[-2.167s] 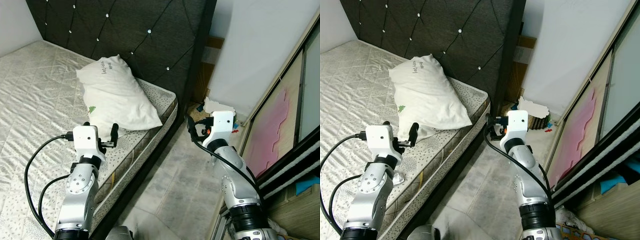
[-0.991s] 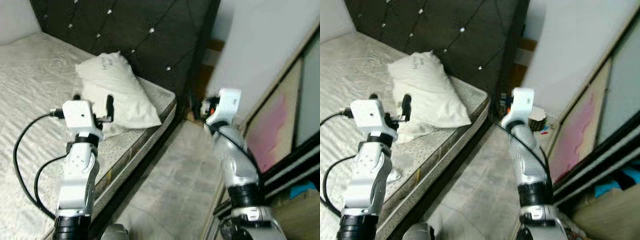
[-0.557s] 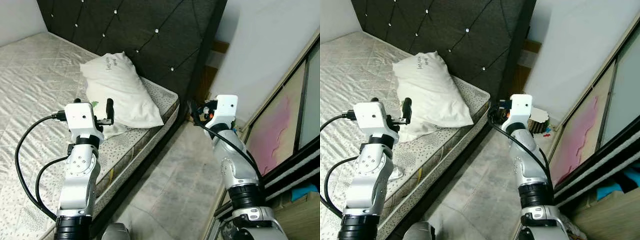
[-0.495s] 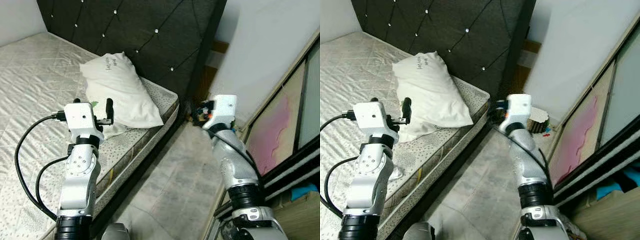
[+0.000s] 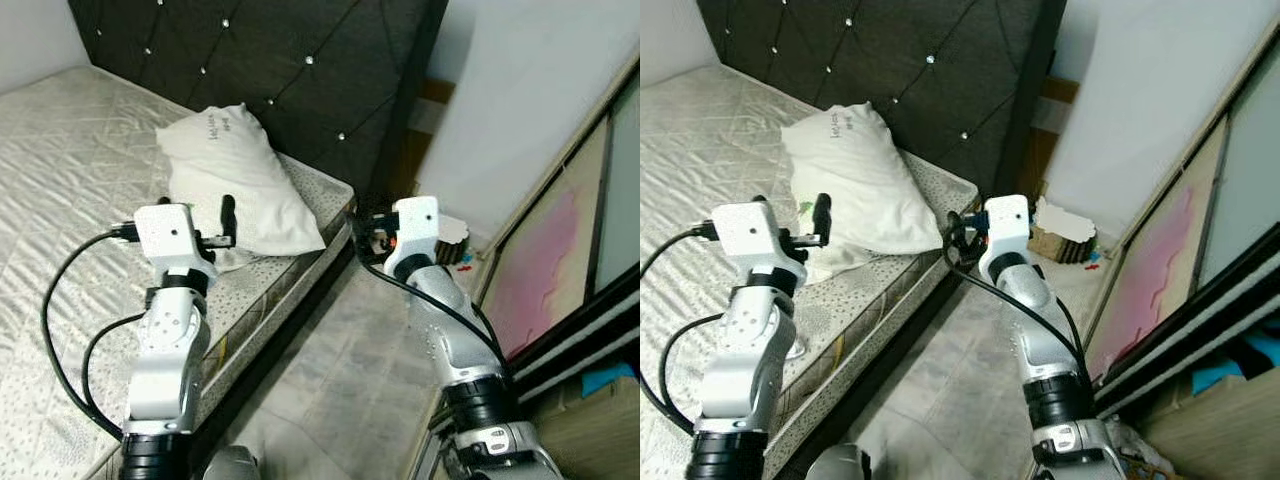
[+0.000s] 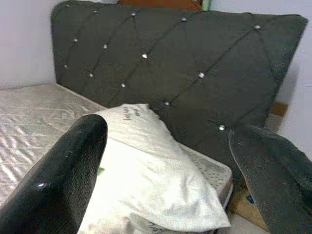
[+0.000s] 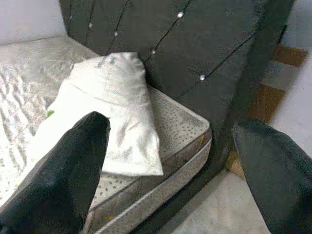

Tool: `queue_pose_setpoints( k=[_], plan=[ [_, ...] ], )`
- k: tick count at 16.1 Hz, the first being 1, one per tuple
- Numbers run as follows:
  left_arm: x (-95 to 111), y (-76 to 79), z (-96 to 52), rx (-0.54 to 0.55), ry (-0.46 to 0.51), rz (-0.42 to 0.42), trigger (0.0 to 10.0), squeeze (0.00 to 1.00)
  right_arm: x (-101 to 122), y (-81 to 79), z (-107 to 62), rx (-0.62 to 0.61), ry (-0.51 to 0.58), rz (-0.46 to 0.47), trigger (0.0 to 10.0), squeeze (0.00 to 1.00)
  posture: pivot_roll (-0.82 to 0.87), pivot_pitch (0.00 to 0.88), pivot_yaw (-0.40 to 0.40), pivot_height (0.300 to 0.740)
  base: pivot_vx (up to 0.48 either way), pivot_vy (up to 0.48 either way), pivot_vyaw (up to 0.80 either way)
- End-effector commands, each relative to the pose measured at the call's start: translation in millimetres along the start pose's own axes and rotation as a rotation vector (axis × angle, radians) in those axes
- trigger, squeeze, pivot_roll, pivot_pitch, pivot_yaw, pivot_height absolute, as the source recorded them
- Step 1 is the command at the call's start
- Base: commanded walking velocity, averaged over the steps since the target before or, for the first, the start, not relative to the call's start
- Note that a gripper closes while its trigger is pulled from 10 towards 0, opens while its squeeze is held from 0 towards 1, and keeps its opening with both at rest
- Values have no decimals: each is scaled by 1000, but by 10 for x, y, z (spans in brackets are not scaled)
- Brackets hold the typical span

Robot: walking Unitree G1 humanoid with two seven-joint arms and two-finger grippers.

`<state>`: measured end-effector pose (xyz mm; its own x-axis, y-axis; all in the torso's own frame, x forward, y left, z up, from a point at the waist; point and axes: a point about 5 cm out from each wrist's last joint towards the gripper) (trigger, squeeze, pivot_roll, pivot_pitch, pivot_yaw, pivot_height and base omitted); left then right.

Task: Clean up the room

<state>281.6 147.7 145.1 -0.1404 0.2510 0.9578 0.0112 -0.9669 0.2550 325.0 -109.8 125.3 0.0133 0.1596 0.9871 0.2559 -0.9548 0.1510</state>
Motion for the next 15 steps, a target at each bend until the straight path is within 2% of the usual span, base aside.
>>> queue_pose_setpoints(
  k=[1,3,4,8,10,14,15],
  plan=[
    [-41,25,-27,1,-20,1,10000,0,58,72,-20,-39,31,25,10000,0,121,7,-62,740,0,0,0],
    [-90,27,-45,17,-36,7,10000,0,87,121,-9,-56,46,21,10000,0,120,0,-65,740,0,0,0],
    [-95,37,-34,15,-40,7,10000,0,105,143,0,-72,50,-1,10000,0,122,0,-66,740,0,0,800],
    [-80,-6,8,8,-32,33,10000,0,101,138,35,-72,43,30,10000,0,130,0,-67,740,0,0,800],
    [-67,-26,13,20,-27,19,10000,0,102,126,40,-71,44,35,10000,0,130,0,-67,740,0,0,800],
    [-73,35,24,-12,-29,-20,10000,0,78,97,27,-65,40,44,10000,0,128,0,-64,740,0,0,800],
    [-76,74,30,-30,-23,-2,10000,0,70,95,25,-63,38,47,10000,0,128,0,-65,740,0,0,800]
  ],
)
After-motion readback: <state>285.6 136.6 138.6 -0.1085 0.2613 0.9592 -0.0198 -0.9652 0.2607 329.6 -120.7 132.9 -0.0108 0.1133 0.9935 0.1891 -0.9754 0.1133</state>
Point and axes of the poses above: a point about 5 cm out from each wrist's last joint towards the gripper, its own z axis pointing out of the wrist towards the gripper, its own x axis along the axis of the wrist's last joint, y = z × x, and after that the axes turned 11 degrees about -z, right-handed
